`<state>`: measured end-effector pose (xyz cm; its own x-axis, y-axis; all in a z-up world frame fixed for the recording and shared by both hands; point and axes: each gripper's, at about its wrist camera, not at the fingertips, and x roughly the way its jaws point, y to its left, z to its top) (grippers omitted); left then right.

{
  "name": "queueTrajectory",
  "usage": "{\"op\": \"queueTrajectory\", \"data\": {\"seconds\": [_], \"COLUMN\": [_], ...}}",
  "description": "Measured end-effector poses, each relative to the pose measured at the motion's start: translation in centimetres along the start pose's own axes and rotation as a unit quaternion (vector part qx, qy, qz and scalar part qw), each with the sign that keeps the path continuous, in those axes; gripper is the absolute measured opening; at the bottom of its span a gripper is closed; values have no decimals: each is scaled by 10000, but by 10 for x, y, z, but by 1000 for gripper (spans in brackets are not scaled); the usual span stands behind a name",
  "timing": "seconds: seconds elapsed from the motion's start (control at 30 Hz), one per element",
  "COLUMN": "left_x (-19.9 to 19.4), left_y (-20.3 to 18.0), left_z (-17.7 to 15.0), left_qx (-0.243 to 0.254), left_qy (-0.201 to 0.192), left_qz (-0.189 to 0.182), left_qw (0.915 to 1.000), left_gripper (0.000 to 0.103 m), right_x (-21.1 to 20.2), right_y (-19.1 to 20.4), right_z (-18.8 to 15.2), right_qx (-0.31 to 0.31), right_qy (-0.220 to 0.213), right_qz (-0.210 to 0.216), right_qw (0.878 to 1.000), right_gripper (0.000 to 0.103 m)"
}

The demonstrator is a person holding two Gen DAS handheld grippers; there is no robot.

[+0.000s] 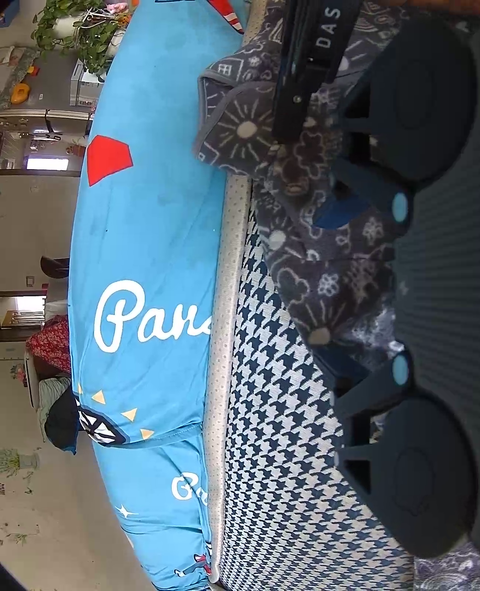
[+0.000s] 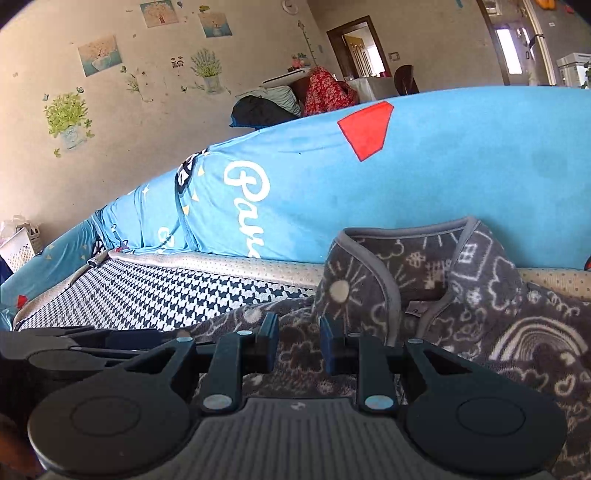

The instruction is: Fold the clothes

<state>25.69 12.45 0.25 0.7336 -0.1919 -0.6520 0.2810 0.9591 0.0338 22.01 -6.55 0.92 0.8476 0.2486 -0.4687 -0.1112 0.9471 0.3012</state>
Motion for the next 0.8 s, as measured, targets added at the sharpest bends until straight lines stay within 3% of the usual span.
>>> {"op": "queueTrajectory", "data": {"seconds": [0.07, 0.17, 0.2, 0.37, 0.47, 0.57, 0.8], "left_x": [1, 1, 1, 6, 11, 11, 17], "left_y": [-2, -5, -7, -10, -8, -8, -12], "left_z": [0, -1, -2, -6, -8, -8, -9], "left_qx": [14, 63, 91, 189, 141, 89, 112], "left_qy": [-10, -45, -56, 4, 78, 71, 121], "left_qz": [0, -40, -42, -23, -16, -30, -41], "left_qw": [10000, 10000, 9999, 9998, 9999, 9999, 9999], "left_gripper": [71, 73, 74, 77, 77, 77, 77], "right_x": [11, 21, 21, 16, 6, -2, -12], "right_y": [-8, -25, -32, -41, -48, -56, -83], "right_z": [-3, -9, -10, -6, -3, 2, 8], "right_qx": [121, 395, 540, 746, 902, 1017, 1441], "right_qy": [157, 260, 188, -59, -180, -318, -459], "right_qz": [-347, -882, -784, -1069, -935, -967, -876], "right_qw": [9992, 9950, 9953, 9914, 9914, 9896, 9846], "right_gripper": [23, 0, 0, 0, 0, 8, 8]}}
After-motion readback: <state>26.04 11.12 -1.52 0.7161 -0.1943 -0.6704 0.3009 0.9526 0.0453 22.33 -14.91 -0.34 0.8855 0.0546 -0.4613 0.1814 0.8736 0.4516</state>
